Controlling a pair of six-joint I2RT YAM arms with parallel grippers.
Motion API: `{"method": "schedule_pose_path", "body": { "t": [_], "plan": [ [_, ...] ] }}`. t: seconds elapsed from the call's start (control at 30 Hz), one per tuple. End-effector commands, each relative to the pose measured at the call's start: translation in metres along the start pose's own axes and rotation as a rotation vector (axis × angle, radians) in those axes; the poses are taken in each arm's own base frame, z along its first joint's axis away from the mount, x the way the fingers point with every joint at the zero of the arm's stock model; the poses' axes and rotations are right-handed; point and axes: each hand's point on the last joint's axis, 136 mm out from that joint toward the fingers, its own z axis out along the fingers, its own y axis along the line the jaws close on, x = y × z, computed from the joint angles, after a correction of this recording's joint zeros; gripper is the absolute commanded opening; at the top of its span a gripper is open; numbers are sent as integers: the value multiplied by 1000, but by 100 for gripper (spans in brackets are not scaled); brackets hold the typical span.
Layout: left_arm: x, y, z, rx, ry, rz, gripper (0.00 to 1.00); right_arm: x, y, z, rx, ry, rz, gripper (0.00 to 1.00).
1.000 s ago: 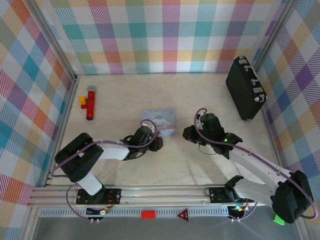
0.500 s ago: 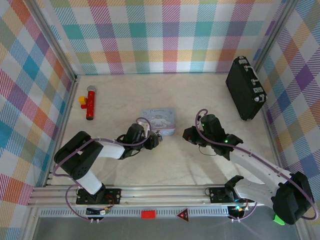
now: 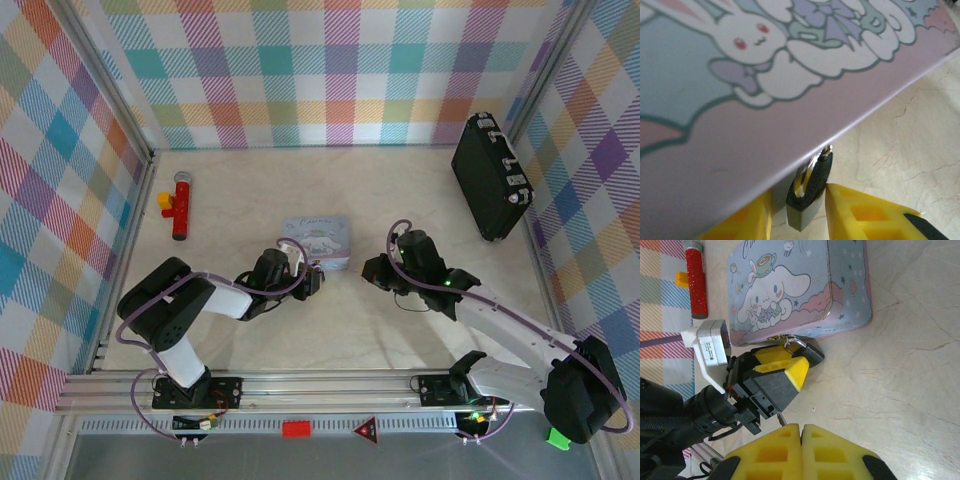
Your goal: Unlock a padlock with a key
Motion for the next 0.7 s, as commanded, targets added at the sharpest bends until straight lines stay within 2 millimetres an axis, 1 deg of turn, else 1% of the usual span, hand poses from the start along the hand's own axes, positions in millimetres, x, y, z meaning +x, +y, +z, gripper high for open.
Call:
{"method": "schedule_pose_path", "body": {
  "t": [0.0,0.23,0.47,0.57,0.67],
  "plan": [
    [-10,-1,6,8,-21,22,31,-2,12,0,-35,-2,0,0],
    [-12,2,8,-6,-22,17,23,5,4,9,-19,24,9,0],
    [-14,3,6,-16,-31,15,16,6,4,14,-21,30,9,0],
    [-16,-3,3,0,-19,4,14,9,2,17,-15,41,8,0],
    [-16,-14,-1,38,20,-34,12,14,-4,23,-8,58,11,0]
  ]
}}
